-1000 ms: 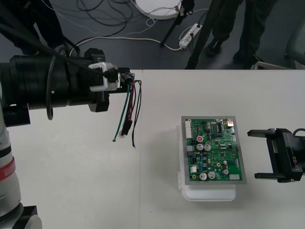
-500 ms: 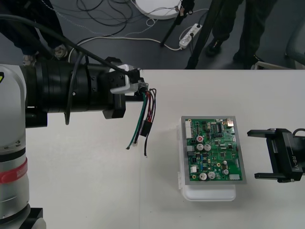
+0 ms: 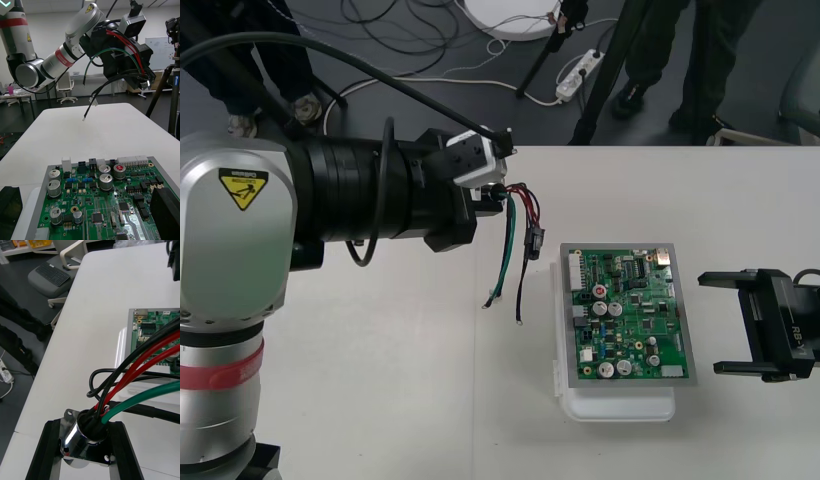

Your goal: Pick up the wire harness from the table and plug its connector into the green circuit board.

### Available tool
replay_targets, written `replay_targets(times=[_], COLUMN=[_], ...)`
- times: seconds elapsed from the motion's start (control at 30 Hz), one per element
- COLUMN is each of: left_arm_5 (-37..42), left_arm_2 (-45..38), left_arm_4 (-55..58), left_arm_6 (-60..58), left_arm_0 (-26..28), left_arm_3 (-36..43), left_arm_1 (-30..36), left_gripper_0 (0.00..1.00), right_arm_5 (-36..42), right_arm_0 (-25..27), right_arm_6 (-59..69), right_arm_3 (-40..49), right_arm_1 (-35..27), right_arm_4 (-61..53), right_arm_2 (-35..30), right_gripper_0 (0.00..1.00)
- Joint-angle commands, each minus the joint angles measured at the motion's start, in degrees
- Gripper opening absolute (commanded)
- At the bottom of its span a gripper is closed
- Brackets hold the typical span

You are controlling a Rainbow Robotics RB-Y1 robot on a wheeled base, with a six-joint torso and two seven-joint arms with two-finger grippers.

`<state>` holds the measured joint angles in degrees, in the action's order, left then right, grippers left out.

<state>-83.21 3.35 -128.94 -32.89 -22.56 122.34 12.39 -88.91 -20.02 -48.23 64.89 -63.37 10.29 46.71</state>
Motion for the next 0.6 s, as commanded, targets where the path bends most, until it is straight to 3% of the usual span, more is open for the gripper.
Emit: replay_targets(times=[0.03,0.6], left_arm_5=[7.98,14.22], left_arm_2=[4.91,13.26], left_arm_4=[-5.18,-19.51], left_arm_6=[-4.81,-23.18], left_arm_0=[-2.93,-4.07], left_arm_3=[1.93,1.85], left_arm_1=[-0.26,-0.26], left_gripper_0=[0.0,0.0], right_arm_5=[0.32,0.32], right_arm_0=[-1.51,-1.42], right_arm_6=[2.87,3.23], right_arm_3=[1.38,2.08], right_arm_1=[0.36,0.36], right_arm_4=[-0.71,-0.71], right_arm_2=[-0.57,-0.57], right_gripper_0=[1.0,1.0])
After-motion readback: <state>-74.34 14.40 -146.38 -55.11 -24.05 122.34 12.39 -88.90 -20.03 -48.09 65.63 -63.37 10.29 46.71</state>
